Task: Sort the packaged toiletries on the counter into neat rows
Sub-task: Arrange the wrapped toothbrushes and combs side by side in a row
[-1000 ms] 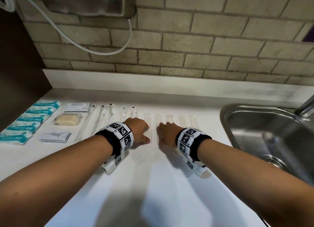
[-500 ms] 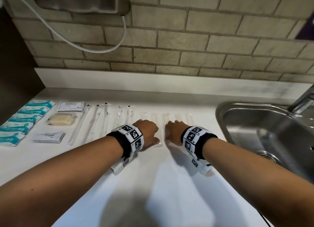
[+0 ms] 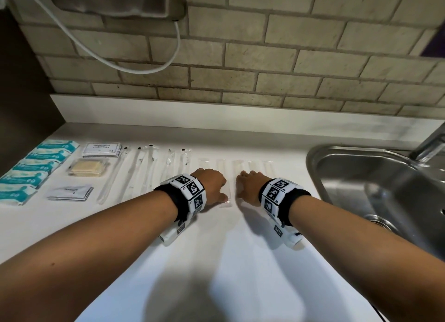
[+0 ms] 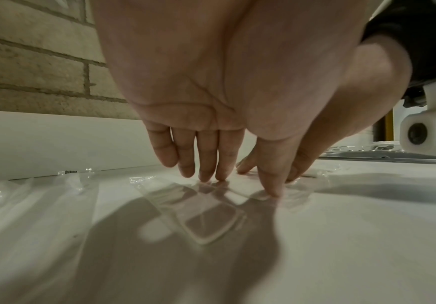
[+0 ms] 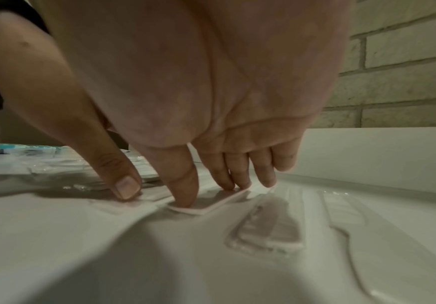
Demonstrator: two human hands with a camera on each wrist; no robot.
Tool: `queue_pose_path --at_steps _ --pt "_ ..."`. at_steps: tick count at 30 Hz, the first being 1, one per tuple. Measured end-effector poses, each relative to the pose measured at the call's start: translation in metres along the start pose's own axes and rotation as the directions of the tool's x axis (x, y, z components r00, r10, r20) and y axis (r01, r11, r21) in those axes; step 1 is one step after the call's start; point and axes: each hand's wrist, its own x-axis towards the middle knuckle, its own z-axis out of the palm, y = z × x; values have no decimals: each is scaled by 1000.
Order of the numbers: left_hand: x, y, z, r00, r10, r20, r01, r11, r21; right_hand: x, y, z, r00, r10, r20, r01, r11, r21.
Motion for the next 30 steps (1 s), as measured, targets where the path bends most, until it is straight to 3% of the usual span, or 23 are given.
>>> queue_pose_path --at_steps 15,20,25,30 --pt "-2 3 -7 1000 18 8 -18 1000 8 -10 10 -3 999 -38 -34 38 999 22" --pt "-2 17 -16 995 84 -49 -83 996 26 -11 25 -7 997 53 -48 -53 999 12" --pt "1 38 -16 990 140 -4 -139 985 99 -15 27 -5 995 93 36 -93 996 5" --pt "1 45 -13 989 147 0 -146 983 107 -17 29 0 995 93 22 -94 995 17"
